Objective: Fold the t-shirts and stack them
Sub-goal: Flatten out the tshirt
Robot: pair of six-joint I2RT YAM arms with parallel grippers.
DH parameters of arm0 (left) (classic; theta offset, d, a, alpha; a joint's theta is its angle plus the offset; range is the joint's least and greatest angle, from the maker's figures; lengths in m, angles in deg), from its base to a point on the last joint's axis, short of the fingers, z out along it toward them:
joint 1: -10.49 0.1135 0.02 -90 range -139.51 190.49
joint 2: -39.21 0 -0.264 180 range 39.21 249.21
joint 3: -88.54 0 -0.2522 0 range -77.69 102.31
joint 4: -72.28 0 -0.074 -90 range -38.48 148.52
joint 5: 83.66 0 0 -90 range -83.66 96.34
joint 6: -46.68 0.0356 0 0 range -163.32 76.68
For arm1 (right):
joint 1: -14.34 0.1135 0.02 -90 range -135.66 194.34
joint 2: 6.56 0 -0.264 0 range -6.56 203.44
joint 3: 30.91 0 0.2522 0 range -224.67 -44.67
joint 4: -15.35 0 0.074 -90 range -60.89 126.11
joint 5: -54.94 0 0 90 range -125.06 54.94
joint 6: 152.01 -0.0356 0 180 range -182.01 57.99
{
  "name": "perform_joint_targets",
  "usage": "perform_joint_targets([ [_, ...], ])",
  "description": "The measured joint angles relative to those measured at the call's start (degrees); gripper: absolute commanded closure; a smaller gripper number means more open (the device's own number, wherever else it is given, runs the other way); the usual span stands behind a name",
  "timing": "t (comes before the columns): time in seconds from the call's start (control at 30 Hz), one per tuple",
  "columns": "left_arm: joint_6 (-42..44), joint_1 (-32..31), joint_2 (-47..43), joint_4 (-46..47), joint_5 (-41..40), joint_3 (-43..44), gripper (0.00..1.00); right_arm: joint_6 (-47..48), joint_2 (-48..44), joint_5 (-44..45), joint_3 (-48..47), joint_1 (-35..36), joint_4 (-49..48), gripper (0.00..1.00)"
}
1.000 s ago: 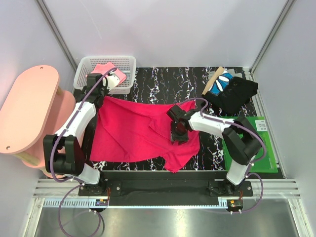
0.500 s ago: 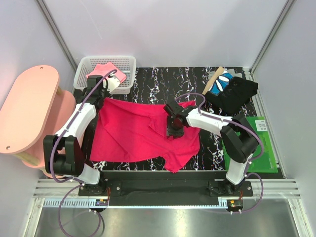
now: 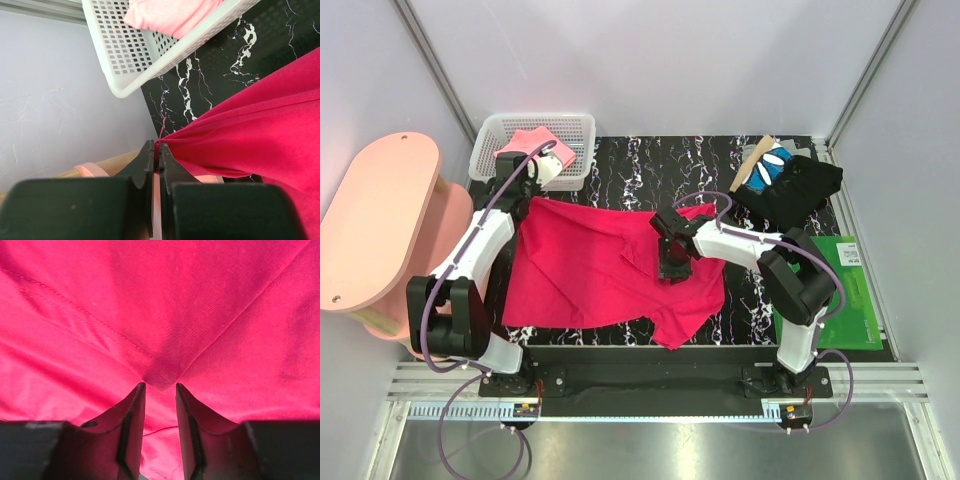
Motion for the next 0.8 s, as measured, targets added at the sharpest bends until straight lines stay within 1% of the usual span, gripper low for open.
perform_joint_targets([
  [0.17, 0.02, 0.00, -0.37, 0.04, 0.00, -0.76, 1.00, 0.28, 1.62, 0.07, 0.00, 0.00, -0.15, 0.69],
  [0.2, 0.02, 0.00, -0.39, 0.04, -0.02, -0.87, 1.00, 0.35, 1.73, 0.02, -0.07, 0.00, -0.13, 0.73],
  [0.27, 0.02, 0.00, -0.39, 0.04, 0.00, -0.90, 1.00, 0.44, 1.77, 0.11, -0.11, 0.00, -0.22, 0.78],
  [0.3, 0.04, 0.00, -0.39, 0.04, 0.00, -0.90, 1.00, 0.39, 1.79, 0.11, -0.11, 0.00, -0.22, 0.84],
  [0.37, 0.04, 0.00, -0.42, 0.04, 0.00, -0.90, 1.00, 0.55, 1.79, 0.11, -0.11, 0.00, -0.22, 0.91],
  [0.43, 0.07, 0.00, -0.42, 0.09, -0.02, -0.96, 1.00, 0.59, 1.79, 0.11, -0.11, 0.00, -0.22, 0.95],
  [0.67, 0.31, 0.00, -0.68, 0.90, -0.02, -2.60, 1.00, 1.38, 1.33, 1.70, -1.88, 0.00, 1.11, 0.97],
  [0.8, 0.42, 0.00, -0.70, 0.94, -0.02, -2.73, 1.00, 2.67, -1.22, 3.63, -5.03, 0.00, 3.58, 0.98],
])
